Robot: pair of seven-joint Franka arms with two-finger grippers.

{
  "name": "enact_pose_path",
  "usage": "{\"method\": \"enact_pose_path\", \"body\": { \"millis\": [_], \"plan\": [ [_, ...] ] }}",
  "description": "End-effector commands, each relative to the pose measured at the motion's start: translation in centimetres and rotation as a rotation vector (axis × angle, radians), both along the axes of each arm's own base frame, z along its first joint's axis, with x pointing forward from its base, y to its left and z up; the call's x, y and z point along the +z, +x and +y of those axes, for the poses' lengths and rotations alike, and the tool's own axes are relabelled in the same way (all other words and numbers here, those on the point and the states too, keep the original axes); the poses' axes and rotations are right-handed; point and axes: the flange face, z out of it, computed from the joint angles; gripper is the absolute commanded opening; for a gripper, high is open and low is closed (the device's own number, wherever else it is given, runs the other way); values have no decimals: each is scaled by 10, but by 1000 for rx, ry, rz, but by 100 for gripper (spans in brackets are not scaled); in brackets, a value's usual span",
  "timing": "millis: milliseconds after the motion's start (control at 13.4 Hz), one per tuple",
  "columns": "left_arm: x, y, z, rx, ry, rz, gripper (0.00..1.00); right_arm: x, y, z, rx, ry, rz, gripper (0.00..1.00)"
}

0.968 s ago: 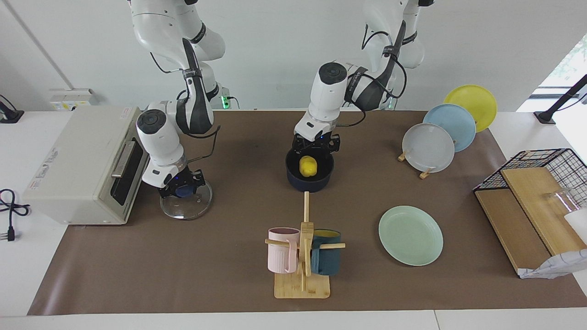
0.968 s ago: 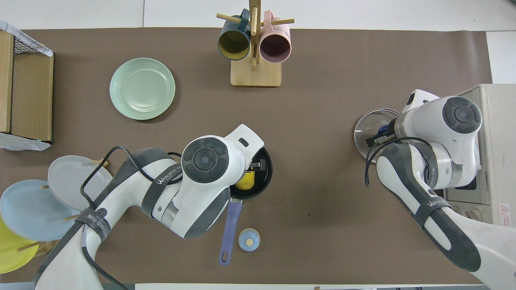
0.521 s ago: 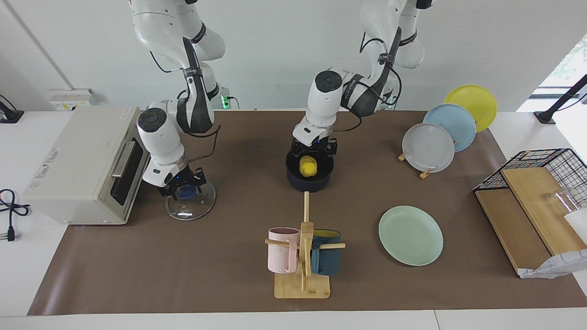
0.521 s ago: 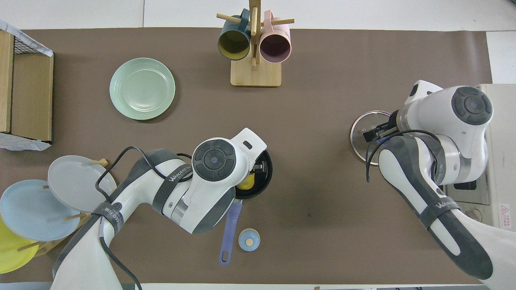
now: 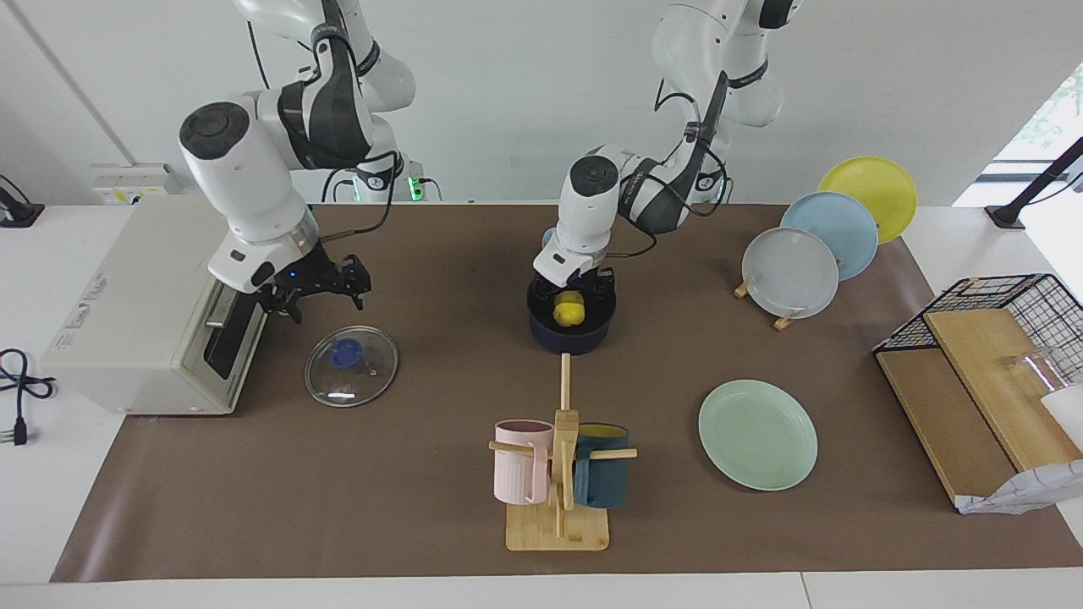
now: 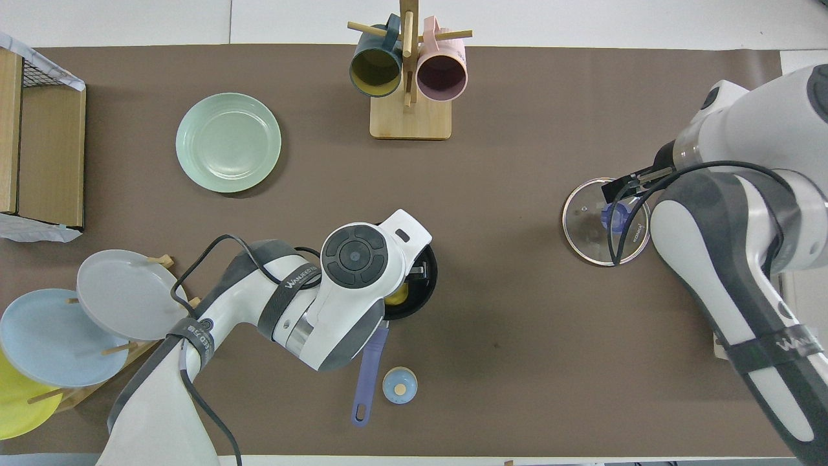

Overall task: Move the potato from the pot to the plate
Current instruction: 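Lower the lid onto the table while the left gripper grasps the potato, then lift the yellow potato with the left gripper and carry it to the green plate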

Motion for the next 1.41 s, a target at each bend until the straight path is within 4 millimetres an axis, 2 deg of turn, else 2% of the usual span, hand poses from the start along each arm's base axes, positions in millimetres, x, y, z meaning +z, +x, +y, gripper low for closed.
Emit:
{"method": "enact_pose_path", "body": {
  "millis": [0, 149, 223, 298, 372, 447, 596, 670, 745, 819, 968, 1117, 1191, 1340],
  "plan": [
    [-5, -6, -5, 14, -7, -7, 100, 36, -27, -7, -49, -7, 33, 100],
    [-7, -10, -5, 19, -3, -2, 100, 50, -40, -16, -61, -13, 49, 100],
    [-8, -10, -4, 22, -1, -1, 99, 50, -43, -23, -70, -12, 46, 100],
    [-8, -10, -5, 20, 0, 0, 93, 46, -45, -28, -81, -14, 51, 100],
    [-8, -10, -4, 22, 0, 0, 80, 45, -46, -30, -85, -19, 50, 100],
    [-8, -9, -4, 22, 0, 0, 61, 47, -43, -34, -90, -31, 25, 100],
    [-8, -6, 0, 29, 2, 2, 33, 44, -36, -38, -92, -50, 16, 100],
    [-7, -4, 1, 31, 1, 1, 21, 42, -34, -37, -92, -50, 19, 100],
    [-7, -2, 3, 27, 0, 1, 5, 41, -34, -37, -90, -51, 22, 100],
    [-6, -1, 4, 27, 0, 1, 0, 44, -28, -39, -95, -50, 25, 100],
    [2, 1, 4, 33, -3, -4, 0, 44, -26, -46, -113, -38, 30, 100],
    [34, 11, 18, 57, -2, -3, 0, 46, -27, -45, -111, -36, 28, 100],
    [54, 16, 24, 62, -3, -3, 0, 45, -27, -53, -126, -35, 30, 100],
    [93, 29, 36, 85, -7, -2, 0, 43, -27, -53, -127, -35, 32, 100]
  ]
}}
